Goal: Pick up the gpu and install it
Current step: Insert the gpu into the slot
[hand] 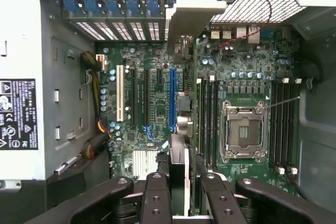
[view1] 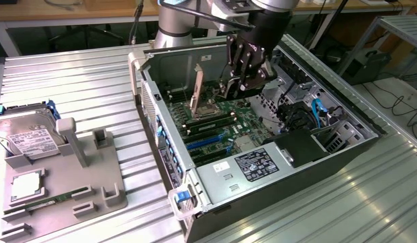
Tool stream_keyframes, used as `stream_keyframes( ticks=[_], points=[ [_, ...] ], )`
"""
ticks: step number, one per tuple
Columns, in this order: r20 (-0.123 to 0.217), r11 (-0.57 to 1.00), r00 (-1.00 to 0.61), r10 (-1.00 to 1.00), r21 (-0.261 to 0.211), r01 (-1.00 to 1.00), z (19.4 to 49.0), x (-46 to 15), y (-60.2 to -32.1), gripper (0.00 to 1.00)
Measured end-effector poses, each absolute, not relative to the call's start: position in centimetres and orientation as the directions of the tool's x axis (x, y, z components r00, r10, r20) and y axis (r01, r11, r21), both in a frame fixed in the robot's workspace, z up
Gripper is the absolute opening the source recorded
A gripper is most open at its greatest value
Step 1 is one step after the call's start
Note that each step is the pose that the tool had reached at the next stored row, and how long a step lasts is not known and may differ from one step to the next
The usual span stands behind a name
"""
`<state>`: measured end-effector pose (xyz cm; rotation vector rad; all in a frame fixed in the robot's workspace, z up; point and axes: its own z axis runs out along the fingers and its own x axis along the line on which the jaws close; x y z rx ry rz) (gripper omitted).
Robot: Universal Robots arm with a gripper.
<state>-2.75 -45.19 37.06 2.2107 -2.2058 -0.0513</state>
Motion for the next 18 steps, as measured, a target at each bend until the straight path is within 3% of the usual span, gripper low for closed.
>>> stream_keyframes(
  ticks=[18],
  points=[
    [-0.010, -0.001, 0.001, -1.000, 0.010, -1.000, 34.6, -4.7, -44.0, 0.27]
  ],
)
